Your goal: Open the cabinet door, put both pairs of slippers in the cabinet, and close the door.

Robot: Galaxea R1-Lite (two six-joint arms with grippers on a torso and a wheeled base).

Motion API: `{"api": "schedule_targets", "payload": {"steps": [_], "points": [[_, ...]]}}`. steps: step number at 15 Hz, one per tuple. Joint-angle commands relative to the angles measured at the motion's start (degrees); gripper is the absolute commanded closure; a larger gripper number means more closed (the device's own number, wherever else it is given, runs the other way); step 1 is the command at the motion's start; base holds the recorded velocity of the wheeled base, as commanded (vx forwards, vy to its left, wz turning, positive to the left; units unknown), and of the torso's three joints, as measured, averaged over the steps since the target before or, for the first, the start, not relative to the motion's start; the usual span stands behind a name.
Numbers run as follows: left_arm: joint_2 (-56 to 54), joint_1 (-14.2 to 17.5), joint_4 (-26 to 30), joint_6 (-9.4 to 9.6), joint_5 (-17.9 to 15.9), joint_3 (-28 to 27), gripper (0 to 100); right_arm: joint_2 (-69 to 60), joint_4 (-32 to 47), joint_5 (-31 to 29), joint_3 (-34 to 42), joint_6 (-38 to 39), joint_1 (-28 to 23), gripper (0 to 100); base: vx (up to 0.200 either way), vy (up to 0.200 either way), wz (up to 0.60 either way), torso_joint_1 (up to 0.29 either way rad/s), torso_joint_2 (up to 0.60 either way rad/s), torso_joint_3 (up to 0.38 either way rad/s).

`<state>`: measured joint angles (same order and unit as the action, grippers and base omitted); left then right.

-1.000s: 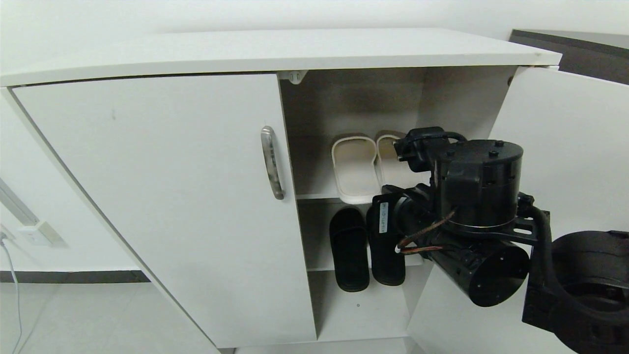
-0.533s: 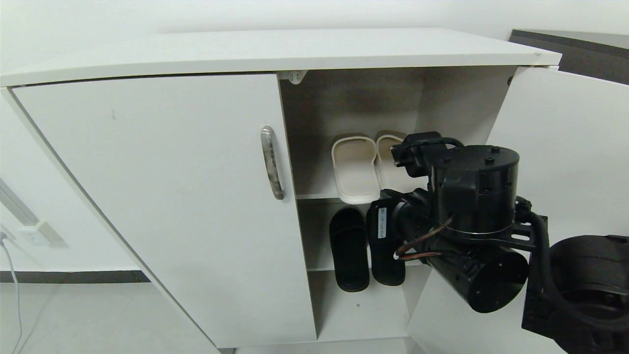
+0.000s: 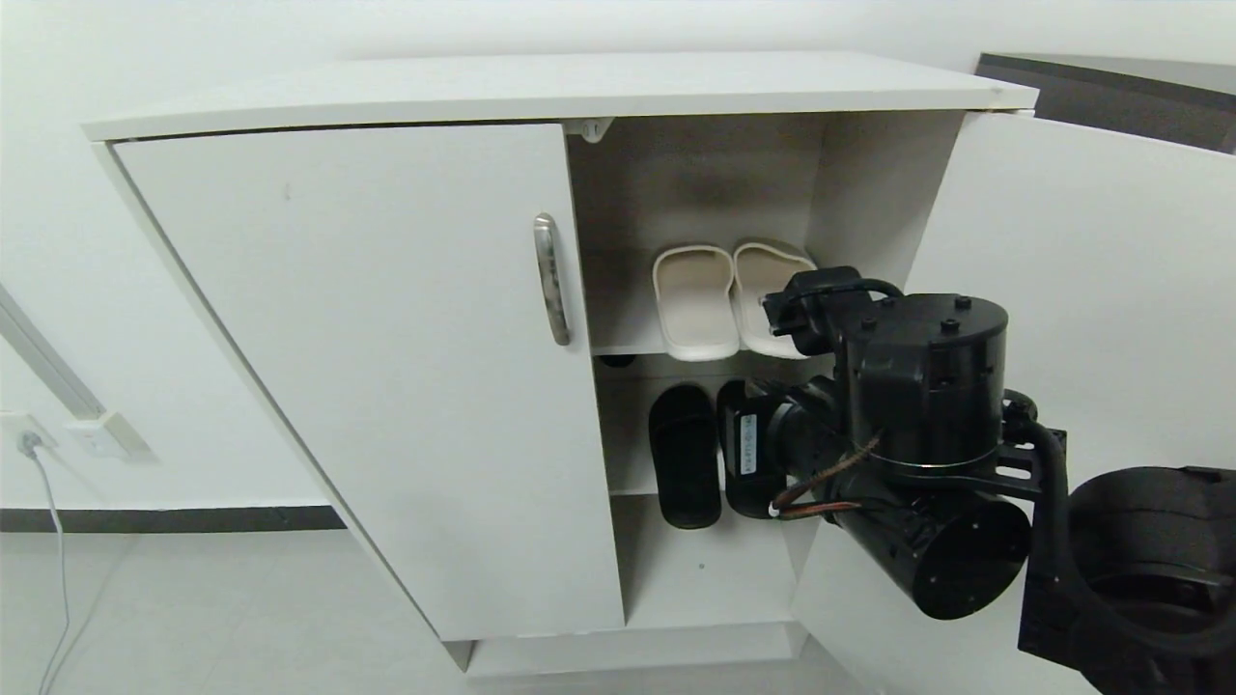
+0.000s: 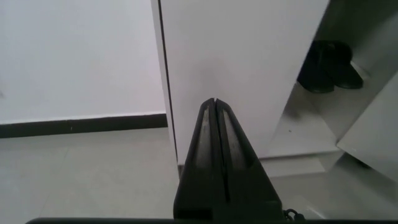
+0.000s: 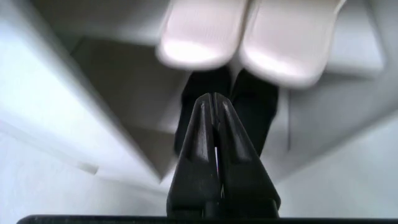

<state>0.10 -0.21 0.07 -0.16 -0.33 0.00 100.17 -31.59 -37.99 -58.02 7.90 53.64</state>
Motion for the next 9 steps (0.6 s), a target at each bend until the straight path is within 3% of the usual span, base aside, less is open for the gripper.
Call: {"api": "schedule_targets", "payload": {"steps": [1,9], "points": [[0.1,0.0,0.0,-0.02,0.0,0.0,100,0.7,0.0,0.0,0.0,0.1,0.1,100,-0.200,0.000,0.00,0.007,0.00,0.002],[0.1,0.0,0.0,-0.02,0.0,0.0,100,2.4,0.0,1.2,0.5,0.5,0.1,100,-0.200,0.000,0.00,0.002,0.00,0.003]]}}
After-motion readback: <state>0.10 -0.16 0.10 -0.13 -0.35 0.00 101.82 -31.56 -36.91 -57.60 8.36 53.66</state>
